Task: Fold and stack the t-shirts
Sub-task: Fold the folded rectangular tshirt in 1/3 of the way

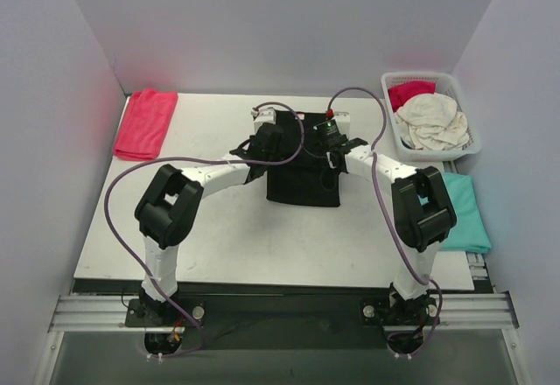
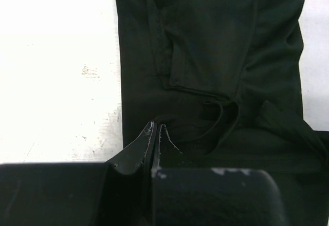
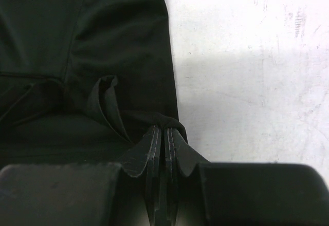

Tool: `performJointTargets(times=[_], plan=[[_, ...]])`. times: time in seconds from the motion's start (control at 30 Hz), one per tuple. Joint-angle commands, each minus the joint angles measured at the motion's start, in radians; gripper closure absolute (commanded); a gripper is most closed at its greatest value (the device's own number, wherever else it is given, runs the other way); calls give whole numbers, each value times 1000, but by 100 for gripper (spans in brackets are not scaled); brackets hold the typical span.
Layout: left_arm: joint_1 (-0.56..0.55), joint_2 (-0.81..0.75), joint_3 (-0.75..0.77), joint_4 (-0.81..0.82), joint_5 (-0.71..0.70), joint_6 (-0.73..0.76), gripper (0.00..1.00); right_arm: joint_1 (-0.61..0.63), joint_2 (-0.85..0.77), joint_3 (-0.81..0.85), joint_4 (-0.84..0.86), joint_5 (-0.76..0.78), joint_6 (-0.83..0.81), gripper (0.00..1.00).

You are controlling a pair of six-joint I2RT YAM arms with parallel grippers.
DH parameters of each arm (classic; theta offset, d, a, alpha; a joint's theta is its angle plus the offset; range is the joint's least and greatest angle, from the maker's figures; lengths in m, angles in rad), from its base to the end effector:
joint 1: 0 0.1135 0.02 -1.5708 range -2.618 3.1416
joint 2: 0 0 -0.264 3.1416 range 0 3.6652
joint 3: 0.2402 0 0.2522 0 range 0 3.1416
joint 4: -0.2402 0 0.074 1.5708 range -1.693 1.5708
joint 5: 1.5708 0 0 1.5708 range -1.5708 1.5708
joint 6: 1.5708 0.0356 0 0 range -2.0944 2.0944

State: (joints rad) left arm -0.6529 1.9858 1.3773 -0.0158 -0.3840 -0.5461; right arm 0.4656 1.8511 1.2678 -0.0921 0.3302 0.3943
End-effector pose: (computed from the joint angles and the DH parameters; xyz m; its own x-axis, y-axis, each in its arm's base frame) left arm 0.3644 -0.2619 0.2017 -0.5639 -0.1749 -0.8071 0.0339 0.9716 -0.2343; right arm 0.3756 0.1758 0.2150 -0.5921 0.1092 -0.7984 0.0313 0.9931 0.1127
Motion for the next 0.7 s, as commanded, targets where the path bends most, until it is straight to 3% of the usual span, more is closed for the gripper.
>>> performJointTargets(times=[0.0, 0.13, 0.17, 0.2, 0.23, 0.27, 0.33, 0.43, 0.67], plan=[[12, 21, 60, 19, 4, -8, 100, -25, 22, 57, -3, -36, -6, 100], [30, 53, 74, 48, 39, -3, 99, -50, 57, 91, -6, -66, -9, 100], [39, 53, 66, 65, 39, 6, 93, -54, 59, 100, -8, -66, -12, 85], [44, 50, 62, 85, 39, 14, 83, -59, 60, 110, -9, -63, -15, 79], [47, 47, 59, 120, 28, 20, 65, -71, 62, 132, -9, -60, -18, 71], [52, 39, 57, 134, 19, 35, 58, -79, 59, 145, -15, -60, -20, 60], [56, 25, 65, 154, -22, 48, 48, -96, 53, 186, -23, -42, -25, 51], [56, -36, 29, 213, -62, 64, 40, -102, 25, 215, -50, -23, -35, 48], [45, -153, -69, 221, 63, 69, 39, -70, -65, 73, -55, -77, -3, 49]])
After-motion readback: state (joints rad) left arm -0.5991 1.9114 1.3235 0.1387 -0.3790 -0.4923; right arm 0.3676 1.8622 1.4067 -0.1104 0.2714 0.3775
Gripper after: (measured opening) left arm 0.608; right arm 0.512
